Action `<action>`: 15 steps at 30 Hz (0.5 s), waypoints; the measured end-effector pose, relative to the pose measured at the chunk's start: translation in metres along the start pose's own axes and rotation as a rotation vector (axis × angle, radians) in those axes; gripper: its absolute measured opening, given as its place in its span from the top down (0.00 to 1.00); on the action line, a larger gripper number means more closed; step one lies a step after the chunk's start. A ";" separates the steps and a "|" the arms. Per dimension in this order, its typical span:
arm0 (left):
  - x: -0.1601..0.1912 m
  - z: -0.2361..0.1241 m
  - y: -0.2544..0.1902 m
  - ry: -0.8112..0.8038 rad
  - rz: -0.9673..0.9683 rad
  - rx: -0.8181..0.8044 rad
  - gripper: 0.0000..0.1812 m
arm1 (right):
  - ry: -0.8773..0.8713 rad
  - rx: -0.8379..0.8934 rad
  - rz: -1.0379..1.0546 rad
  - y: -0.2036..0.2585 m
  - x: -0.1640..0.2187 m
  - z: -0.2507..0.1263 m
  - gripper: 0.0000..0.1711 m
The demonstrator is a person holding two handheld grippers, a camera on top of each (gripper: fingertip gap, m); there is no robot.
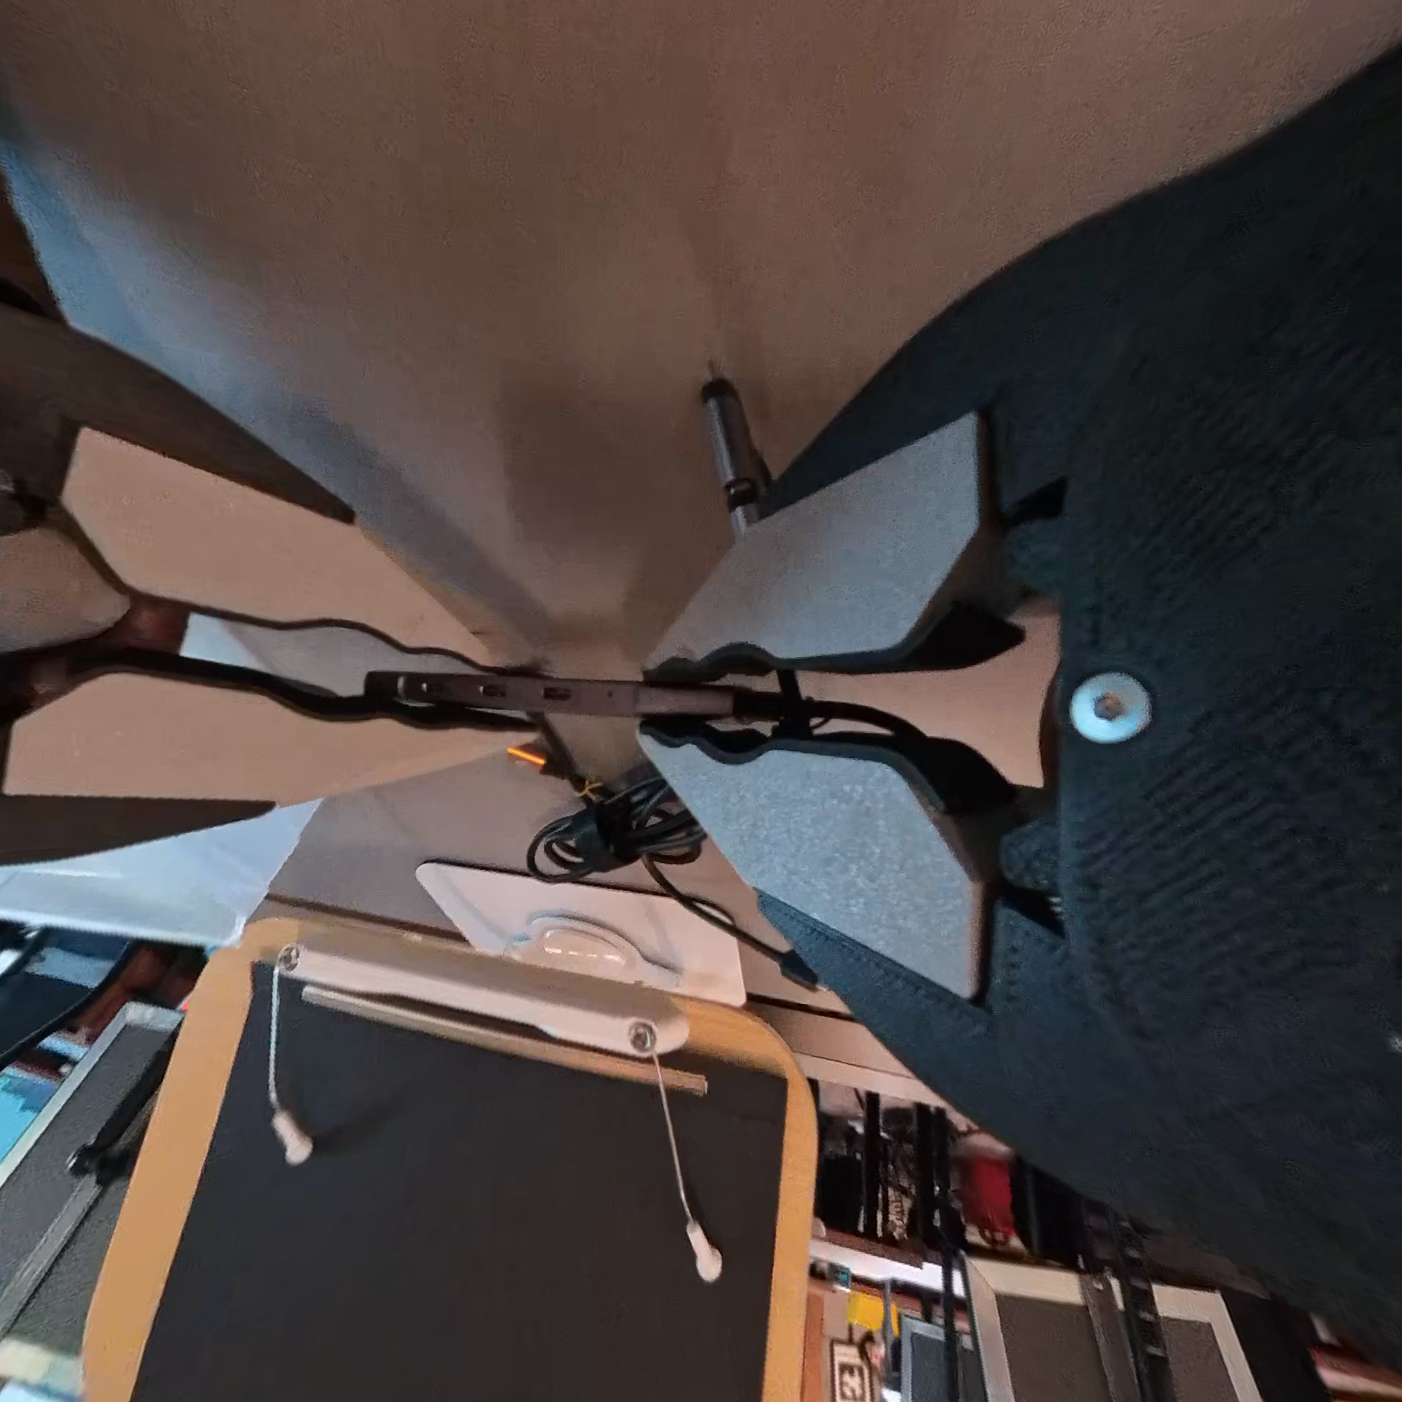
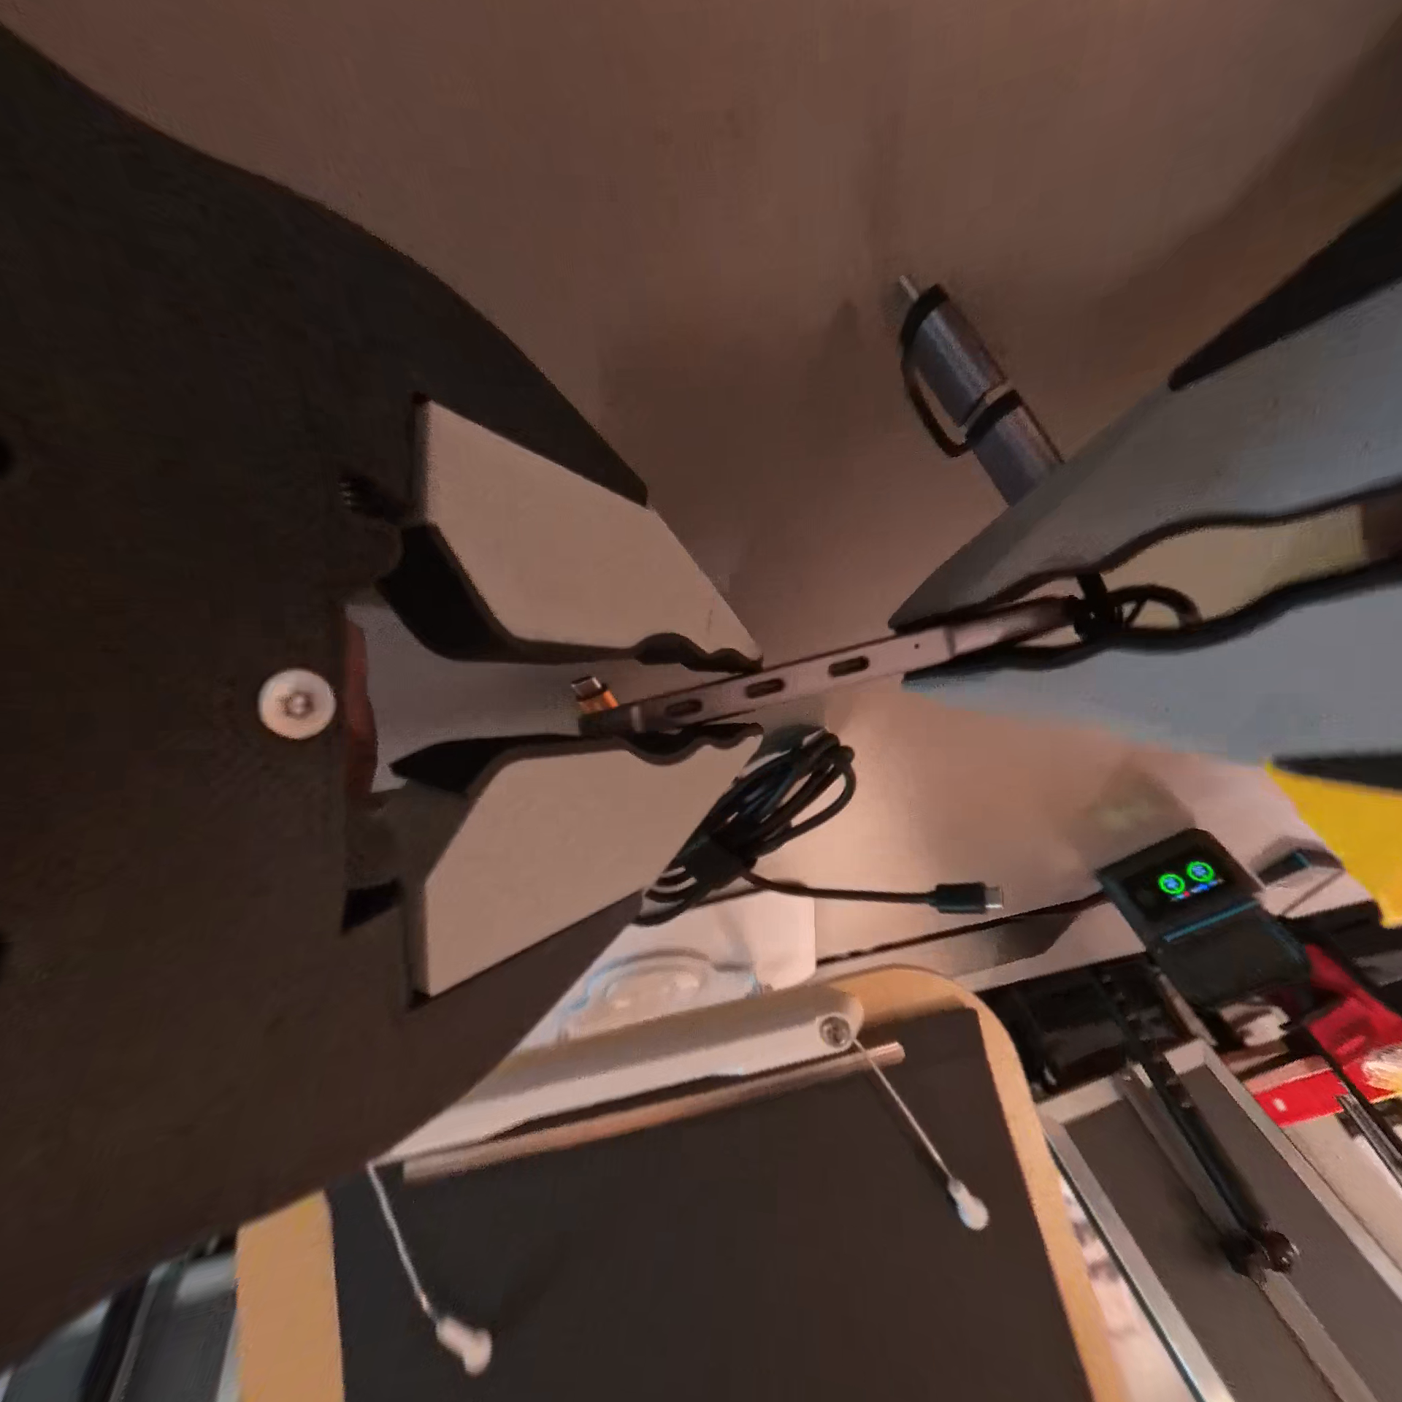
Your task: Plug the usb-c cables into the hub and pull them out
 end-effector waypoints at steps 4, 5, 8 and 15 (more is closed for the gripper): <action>0.003 0.007 -0.005 0.034 0.003 0.025 0.96 | 0.001 0.025 -0.123 0.016 -0.009 0.005 0.90; 0.002 0.007 -0.006 0.030 0.001 0.032 0.96 | 0.004 0.030 -0.123 0.016 -0.010 0.006 0.94; 0.000 0.005 -0.009 -0.002 -0.010 0.053 0.96 | -0.001 0.014 -0.107 0.016 -0.013 0.005 0.96; 0.002 -0.040 0.011 -0.186 -0.144 0.027 0.85 | -0.030 0.027 -0.071 0.007 -0.009 0.003 0.97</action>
Point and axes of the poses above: each gripper's, where its closed fingertips meet, z out along the fingers, x out of its underside, y = z × x across the jaws, the point moved 1 cm from there along -z, back along the fingers, and after that the axes turned 13 degrees about x, right-handed, at the moved point
